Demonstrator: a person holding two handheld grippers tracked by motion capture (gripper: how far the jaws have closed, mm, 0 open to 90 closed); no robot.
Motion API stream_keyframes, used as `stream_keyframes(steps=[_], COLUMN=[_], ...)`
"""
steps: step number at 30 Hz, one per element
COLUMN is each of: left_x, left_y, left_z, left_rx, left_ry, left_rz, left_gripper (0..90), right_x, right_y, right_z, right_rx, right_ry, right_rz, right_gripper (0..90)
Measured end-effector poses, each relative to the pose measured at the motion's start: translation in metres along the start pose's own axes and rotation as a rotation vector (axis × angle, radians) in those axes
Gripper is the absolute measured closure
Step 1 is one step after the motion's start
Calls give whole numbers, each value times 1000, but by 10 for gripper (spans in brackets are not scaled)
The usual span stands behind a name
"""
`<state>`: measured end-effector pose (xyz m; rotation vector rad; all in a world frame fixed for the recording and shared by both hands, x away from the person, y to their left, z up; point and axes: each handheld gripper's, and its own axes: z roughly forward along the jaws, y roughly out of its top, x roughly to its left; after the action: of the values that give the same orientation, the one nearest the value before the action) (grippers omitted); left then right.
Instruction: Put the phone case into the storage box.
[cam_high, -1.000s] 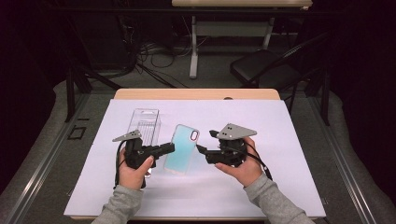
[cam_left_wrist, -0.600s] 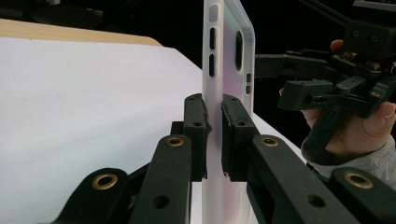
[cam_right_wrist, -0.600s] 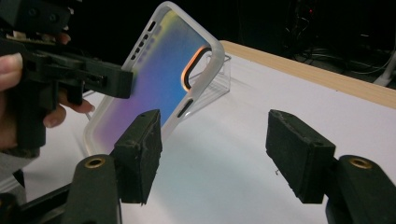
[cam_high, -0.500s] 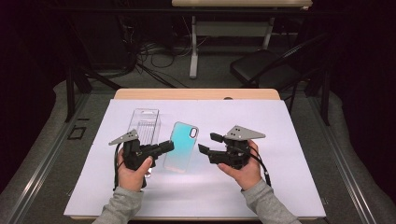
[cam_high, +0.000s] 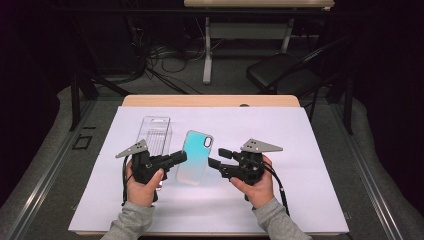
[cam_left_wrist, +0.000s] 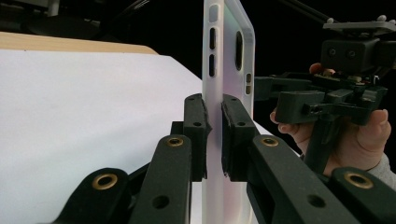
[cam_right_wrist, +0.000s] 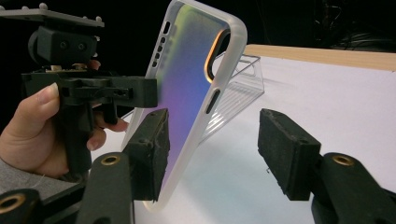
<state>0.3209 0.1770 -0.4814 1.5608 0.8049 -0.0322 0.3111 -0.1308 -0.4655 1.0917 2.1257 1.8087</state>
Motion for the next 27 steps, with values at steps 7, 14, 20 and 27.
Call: stream_keyframes(steps=[7,14,20,27], left_x=[-1,-2,-2,-4], left_y=[-1,-2,-2,-3], left_z=[2,3,3,4], left_rx=[5,12,7,8], left_ry=[-7,-10,-10,-15], left_rz=[0,1,1,5], left_gripper=[826,826,826,826], right_x=[-3,-9,-10,-9], right_y=[-7,-11,-14,-14], right_z=[3,3,5,5], right_rx=[-14,-14,-11,-23], right_ry=[47,71,71,93], right_rz=[94,164,169,199], right_gripper=[479,504,506,535])
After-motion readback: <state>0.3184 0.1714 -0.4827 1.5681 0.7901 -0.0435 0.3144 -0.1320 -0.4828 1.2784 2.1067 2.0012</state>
